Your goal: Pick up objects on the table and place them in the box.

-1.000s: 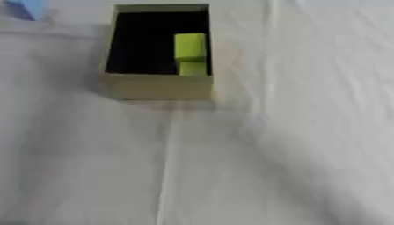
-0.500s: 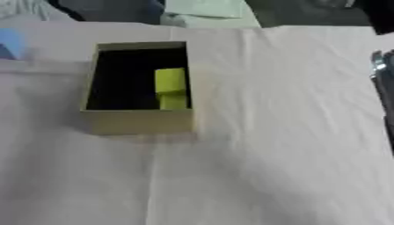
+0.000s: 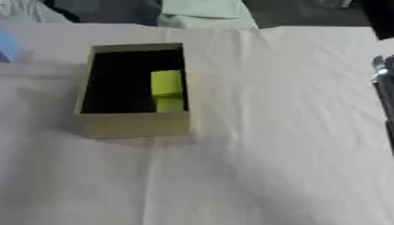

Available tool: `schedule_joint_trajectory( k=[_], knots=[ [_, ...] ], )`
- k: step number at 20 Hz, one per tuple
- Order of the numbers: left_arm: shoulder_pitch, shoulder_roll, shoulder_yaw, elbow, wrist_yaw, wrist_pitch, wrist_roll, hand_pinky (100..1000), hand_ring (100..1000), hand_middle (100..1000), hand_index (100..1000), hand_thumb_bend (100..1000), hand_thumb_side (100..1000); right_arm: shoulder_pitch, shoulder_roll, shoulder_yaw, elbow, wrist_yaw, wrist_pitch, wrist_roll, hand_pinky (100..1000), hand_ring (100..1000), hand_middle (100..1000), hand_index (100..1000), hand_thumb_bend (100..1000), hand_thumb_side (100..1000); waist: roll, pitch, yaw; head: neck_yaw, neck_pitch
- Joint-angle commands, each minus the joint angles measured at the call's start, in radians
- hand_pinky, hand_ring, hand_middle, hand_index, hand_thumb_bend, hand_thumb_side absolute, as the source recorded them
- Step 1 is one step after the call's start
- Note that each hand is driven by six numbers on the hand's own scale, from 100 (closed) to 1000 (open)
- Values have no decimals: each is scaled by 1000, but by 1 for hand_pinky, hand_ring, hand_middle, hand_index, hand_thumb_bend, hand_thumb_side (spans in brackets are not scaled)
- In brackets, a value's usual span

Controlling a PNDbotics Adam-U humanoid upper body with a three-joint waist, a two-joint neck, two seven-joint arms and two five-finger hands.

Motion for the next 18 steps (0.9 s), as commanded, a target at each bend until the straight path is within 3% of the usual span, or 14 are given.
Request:
schedule_joint_trajectory(
  k=[1, 10, 14, 18],
  knots=[
    [-32, 16, 7, 1, -14, 10, 1, 740, 885, 902, 947, 671, 109, -21, -26, -2, -16, -8, -2, 6, 811, 757, 468, 878, 100, 907, 4, -18, -6, 15, -20],
    [-72, -14, -6, 19, -72, 16, 11, 753, 897, 909, 939, 695, 100, -32, -33, 0, -16, -13, 2, 9, 811, 756, 463, 879, 100, 912, 3, 3, -16, 32, -18],
    [-82, -17, 5, 37, -101, 25, -11, 733, 882, 903, 931, 621, 100, -35, -36, 1, -16, -15, 3, 11, 811, 756, 462, 879, 100, 913, 4, 8, -16, 32, -20],
    [-85, -16, 9, 44, -103, 29, -17, 723, 879, 899, 918, 630, 100, -34, -36, 2, -16, -17, 3, 13, 811, 755, 461, 880, 100, 914, 5, 9, -17, 35, -21]
  ],
)
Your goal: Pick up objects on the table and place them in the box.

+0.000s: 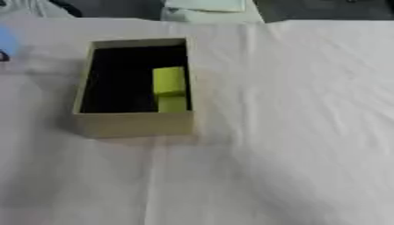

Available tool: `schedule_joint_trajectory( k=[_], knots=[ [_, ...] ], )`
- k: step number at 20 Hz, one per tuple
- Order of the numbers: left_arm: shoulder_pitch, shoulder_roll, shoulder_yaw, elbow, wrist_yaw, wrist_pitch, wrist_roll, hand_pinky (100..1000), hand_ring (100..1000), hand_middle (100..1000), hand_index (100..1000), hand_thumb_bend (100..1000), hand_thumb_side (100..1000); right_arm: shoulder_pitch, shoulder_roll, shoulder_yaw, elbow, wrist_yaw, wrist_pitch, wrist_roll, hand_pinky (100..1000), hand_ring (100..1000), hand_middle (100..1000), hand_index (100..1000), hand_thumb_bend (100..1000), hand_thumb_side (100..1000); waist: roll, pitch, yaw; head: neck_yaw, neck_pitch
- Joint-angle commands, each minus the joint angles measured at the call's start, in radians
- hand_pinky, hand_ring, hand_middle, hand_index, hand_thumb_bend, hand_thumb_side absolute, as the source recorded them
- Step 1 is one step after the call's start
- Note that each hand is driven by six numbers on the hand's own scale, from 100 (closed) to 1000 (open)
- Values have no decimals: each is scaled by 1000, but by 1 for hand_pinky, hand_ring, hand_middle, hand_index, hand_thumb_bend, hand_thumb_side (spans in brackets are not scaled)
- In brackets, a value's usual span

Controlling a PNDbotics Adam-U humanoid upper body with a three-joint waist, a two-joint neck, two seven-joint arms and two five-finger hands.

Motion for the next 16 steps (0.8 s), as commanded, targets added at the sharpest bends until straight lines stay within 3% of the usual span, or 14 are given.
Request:
schedule_joint_trajectory(
  k=[1, 8, 16],
  knots=[
    [-25, 25, 13, -9, -7, 2, 1, 724, 878, 898, 916, 632, 100, -17, -28, -4, -16, -9, -1, 2, 811, 755, 461, 880, 100, 914, 3, -21, -1, 5, -13],
    [-23, 35, 15, -9, -57, 19, 28, 723, 870, 904, 907, 694, 100, -17, -31, -4, -16, -12, 1, 3, 812, 755, 459, 880, 100, 916, 1, -17, 0, 8, -17],
    [-15, 57, 31, 0, -79, 44, 21, 729, 874, 906, 917, 680, 100, -18, -36, -5, -16, -14, 2, 4, 812, 755, 457, 881, 100, 914, -2, -12, 1, 6, -22]
  ],
)
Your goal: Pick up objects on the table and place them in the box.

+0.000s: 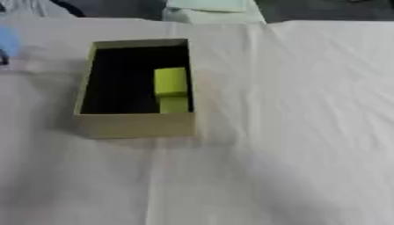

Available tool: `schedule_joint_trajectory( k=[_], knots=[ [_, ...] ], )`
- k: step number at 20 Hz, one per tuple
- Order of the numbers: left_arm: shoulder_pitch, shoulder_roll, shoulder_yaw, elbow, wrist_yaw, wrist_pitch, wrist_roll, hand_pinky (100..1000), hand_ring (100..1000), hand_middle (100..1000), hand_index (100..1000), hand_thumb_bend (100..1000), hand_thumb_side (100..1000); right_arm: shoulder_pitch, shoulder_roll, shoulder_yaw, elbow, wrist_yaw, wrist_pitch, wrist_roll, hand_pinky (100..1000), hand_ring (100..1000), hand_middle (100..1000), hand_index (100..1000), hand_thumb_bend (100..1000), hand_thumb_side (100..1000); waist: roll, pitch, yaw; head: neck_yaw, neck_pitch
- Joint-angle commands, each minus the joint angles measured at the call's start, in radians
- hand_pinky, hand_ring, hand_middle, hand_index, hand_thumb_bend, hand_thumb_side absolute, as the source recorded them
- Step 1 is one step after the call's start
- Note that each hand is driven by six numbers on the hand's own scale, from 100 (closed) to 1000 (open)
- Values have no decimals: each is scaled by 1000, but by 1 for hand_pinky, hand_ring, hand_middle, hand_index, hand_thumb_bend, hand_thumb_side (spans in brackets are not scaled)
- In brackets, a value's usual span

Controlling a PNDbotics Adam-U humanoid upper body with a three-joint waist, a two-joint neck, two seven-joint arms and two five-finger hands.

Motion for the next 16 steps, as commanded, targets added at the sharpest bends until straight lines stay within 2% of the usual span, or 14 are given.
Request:
schedule_joint_trajectory(
  k=[1, 8, 16],
  knots=[
    [-14, 53, 17, -9, 1, 11, -5, 728, 873, 900, 916, 682, 100, -17, -31, -5, -16, -6, 1, 3, 812, 755, 457, 881, 100, 917, 2, -21, 1, 2, -11],
    [-3, 82, 28, -15, -7, 26, 15, 727, 868, 880, 913, 694, 100, -18, -43, -6, -16, -8, 4, 3, 813, 754, 453, 881, 100, 921, 2, -11, -2, 5, 0],
    [-5, 81, 34, -17, -25, 68, 119, 708, 860, 913, 913, 637, 100, -30, -48, -5, -16, -14, 6, 5, 813, 754, 449, 882, 100, 925, 2, 11, -21, 21, -20]
  ],
)
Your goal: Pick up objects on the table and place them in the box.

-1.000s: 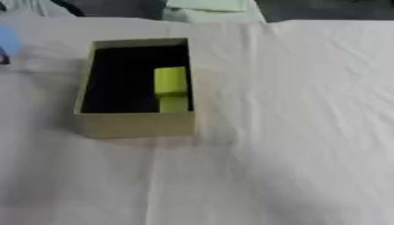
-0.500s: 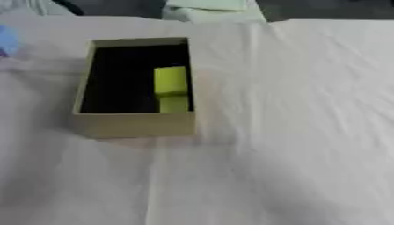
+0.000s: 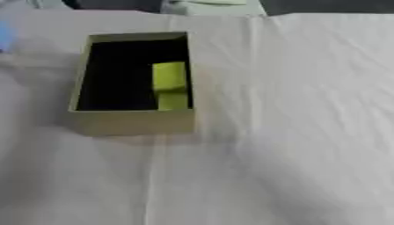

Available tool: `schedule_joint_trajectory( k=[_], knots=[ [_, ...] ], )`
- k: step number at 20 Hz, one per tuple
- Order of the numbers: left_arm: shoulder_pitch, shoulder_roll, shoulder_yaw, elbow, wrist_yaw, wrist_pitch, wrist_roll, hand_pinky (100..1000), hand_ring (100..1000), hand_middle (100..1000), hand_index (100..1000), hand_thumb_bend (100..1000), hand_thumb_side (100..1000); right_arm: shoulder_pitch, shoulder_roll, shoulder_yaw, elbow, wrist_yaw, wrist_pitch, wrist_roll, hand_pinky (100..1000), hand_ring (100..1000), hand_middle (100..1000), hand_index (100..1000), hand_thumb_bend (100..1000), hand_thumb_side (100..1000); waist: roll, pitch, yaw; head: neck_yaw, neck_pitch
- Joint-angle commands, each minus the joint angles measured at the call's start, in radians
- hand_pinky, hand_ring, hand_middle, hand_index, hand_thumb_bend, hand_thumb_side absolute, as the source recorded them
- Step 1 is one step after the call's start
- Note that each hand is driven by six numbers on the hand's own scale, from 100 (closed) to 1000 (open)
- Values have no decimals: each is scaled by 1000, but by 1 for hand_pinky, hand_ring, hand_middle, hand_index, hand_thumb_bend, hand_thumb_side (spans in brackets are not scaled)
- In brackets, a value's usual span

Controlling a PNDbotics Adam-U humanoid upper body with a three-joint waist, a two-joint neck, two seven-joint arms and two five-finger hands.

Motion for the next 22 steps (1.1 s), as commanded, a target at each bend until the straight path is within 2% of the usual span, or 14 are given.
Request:
schedule_joint_trajectory(
  k=[1, 10, 17, 22],
  knots=[
    [-17, 37, 10, -11, -3, 11, 31, 705, 859, 926, 913, 626, 100, -22, -29, -4, -16, -7, 1, 1, 813, 754, 448, 882, 100, 926, 2, -18, -6, 8, -22],
    [-31, 41, 12, 4, 11, 20, 57, 707, 860, 926, 913, 620, 100, -38, -34, -4, -16, -10, 1, 3, 814, 753, 446, 882, 100, 927, 7, 1, -33, 25, -52],
    [-34, 45, 15, 15, 69, 2, -55, 689, 836, 903, 908, 562, 100, -38, -46, -5, -16, -15, 7, 0, 813, 752, 441, 883, 100, 931, 8, 13, -31, 26, -50],
    [-34, 45, 23, 13, 85, 32, -51, 664, 823, 934, 918, 510, 100, -44, -45, -3, -16, -18, 7, -1, 814, 752, 440, 882, 100, 930, 6, 18, -36, 27, -61]
  ],
)
